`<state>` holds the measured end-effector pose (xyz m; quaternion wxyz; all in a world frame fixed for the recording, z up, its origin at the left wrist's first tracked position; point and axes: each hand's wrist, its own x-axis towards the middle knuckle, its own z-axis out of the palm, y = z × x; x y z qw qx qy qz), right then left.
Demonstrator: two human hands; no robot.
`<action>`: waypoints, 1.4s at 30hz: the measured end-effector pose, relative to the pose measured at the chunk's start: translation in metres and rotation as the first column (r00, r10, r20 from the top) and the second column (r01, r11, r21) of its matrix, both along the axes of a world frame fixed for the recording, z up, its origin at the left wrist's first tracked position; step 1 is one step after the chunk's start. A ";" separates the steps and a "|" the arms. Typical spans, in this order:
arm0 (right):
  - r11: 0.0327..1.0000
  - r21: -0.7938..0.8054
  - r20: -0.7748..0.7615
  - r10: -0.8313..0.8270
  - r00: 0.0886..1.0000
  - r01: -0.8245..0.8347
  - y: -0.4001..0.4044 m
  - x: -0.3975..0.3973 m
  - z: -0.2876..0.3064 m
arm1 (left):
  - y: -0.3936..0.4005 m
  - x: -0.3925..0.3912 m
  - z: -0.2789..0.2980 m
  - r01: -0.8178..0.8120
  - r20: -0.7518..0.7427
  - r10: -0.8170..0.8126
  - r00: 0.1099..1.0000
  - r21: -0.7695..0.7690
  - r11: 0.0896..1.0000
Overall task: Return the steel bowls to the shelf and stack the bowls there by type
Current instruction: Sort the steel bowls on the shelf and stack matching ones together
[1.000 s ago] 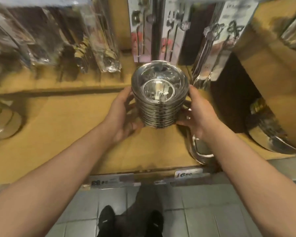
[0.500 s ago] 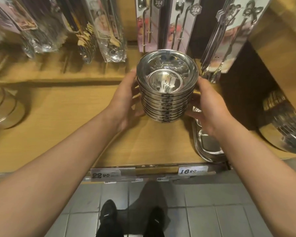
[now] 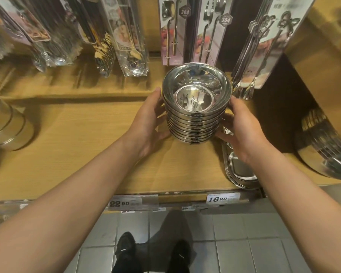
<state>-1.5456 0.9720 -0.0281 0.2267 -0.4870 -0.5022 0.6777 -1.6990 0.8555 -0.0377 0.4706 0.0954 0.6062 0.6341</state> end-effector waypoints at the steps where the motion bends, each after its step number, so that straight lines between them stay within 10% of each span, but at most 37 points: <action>1: 1.000 -0.015 -0.007 -0.014 1.000 0.014 -0.003 0.003 -0.001 | -0.003 0.001 0.001 -0.003 0.002 0.003 1.000 0.002 1.000; 9: 0.984 -0.139 0.016 -0.108 0.994 0.110 -0.050 0.037 0.010 | -0.065 0.017 0.018 -0.112 0.078 0.118 0.990 -0.081 0.990; 25: 0.933 -0.112 0.046 0.348 0.936 -0.342 -0.180 -0.025 0.060 | -0.272 -0.032 0.073 -0.457 0.011 0.459 0.888 -0.084 0.886; 42: 0.932 -0.200 0.079 0.322 0.943 -0.302 -0.279 -0.142 0.066 | -0.359 -0.129 0.064 -0.356 -0.003 0.357 0.934 -0.104 0.929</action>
